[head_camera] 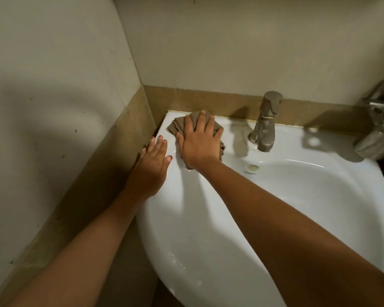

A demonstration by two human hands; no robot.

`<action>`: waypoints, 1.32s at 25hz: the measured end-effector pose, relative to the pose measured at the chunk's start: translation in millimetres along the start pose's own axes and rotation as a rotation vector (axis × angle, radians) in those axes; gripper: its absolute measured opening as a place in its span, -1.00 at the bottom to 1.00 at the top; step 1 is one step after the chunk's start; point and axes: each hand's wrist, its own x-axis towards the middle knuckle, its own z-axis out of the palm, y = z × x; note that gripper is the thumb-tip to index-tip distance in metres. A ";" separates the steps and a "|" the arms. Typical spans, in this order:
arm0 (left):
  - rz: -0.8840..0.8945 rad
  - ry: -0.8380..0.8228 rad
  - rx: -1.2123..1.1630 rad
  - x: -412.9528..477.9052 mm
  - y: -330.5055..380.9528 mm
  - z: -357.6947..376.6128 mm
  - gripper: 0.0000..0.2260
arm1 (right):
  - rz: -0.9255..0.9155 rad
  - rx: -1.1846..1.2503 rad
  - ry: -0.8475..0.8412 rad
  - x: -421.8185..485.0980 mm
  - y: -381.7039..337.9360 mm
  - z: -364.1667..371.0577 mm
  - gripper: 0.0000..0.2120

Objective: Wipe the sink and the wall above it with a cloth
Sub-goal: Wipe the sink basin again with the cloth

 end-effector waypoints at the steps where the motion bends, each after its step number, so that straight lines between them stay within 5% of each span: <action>1: -0.027 -0.023 0.034 0.4 1.8 0.2 -0.52 | 0.018 -0.020 0.011 -1.3 8.7 1.0 -0.44; 6: 0.019 -0.040 0.141 1.9 4.4 2.0 -0.52 | 0.188 -0.018 0.137 -7.2 10.7 6.7 -0.47; 13: -0.054 0.163 -0.083 -2.8 7.1 -1.7 -0.32 | 0.011 0.398 0.315 -51.3 -35.9 72.3 -0.46; 20: 0.084 0.068 0.128 -4.9 5.1 1.2 -0.39 | 0.119 0.440 -0.130 -106.7 -4.7 80.8 -0.37; 23: 0.118 0.032 0.238 -6.1 8.6 -0.2 -0.42 | 0.156 0.402 -0.199 -120.0 -0.7 78.3 -0.39; 28: 0.385 -0.087 0.479 -5.8 17.4 1.5 -0.44 | -0.131 0.307 -0.032 -94.4 11.0 89.8 -0.42; 33: 0.551 -0.162 0.597 -1.6 21.3 11.8 -0.37 | 0.207 0.113 0.328 -77.8 13.3 113.8 -0.42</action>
